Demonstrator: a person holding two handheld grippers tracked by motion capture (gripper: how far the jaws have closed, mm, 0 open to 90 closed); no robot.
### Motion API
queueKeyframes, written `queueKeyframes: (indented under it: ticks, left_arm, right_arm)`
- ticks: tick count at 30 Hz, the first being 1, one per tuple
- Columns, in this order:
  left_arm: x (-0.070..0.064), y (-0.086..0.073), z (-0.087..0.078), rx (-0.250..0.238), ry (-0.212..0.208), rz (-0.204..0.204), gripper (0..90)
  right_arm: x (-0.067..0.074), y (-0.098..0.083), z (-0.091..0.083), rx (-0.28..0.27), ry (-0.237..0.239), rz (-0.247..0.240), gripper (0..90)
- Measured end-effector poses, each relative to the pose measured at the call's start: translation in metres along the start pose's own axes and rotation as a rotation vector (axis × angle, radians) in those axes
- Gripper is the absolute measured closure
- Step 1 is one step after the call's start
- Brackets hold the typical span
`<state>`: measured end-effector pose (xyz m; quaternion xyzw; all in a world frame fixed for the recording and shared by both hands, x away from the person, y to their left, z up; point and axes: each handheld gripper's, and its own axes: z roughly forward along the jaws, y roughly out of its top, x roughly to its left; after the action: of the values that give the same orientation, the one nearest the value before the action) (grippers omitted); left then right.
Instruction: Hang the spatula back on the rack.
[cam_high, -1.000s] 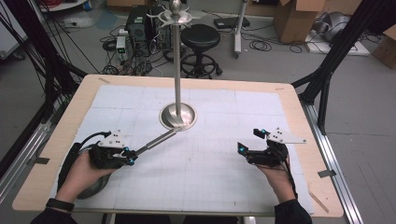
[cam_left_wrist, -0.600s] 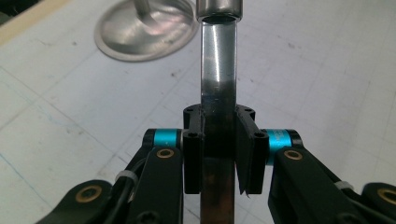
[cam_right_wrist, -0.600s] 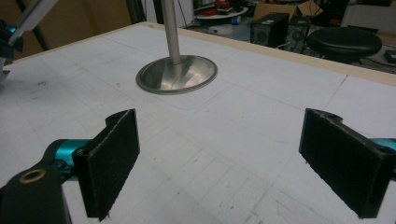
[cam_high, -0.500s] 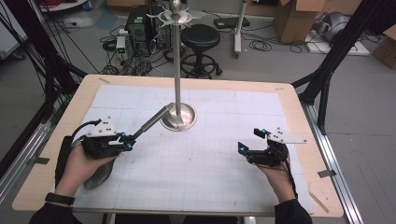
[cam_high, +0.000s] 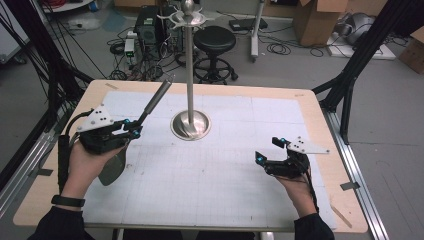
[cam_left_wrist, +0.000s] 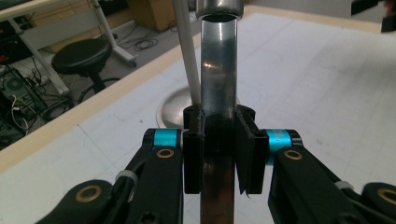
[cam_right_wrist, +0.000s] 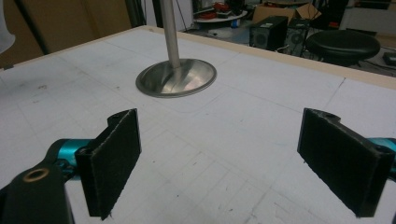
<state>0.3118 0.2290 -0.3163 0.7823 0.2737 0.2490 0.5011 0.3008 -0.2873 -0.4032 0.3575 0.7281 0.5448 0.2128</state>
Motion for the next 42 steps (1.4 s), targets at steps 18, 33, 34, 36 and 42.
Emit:
queueKeyframes:
  ticks: [18, 33, 34, 36, 42]
  left_arm:
    - [0.003, 0.042, 0.007, -0.162, 0.057, -0.038, 74.9]
    - [0.005, 0.06, 0.016, -0.213, 0.09, -0.039, 74.9]
    - [0.005, 0.061, 0.018, -0.211, 0.089, -0.037, 74.9]
    - [0.004, 0.063, 0.02, -0.202, 0.094, -0.034, 74.9]
    - [0.003, 0.065, 0.028, -0.196, 0.109, -0.028, 74.9]
  right_arm:
    - [-0.001, 0.0, 0.0, -0.008, 0.0, 0.007, 12.7]
    - [-0.001, 0.0, -0.001, -0.008, 0.003, 0.005, 12.8]
    - [-0.001, 0.0, 0.0, -0.007, 0.004, 0.007, 12.8]
    - [-0.002, 0.0, 0.0, -0.008, 0.006, 0.002, 12.8]
    - [-0.001, 0.0, -0.001, -0.008, 0.006, 0.009, 12.8]
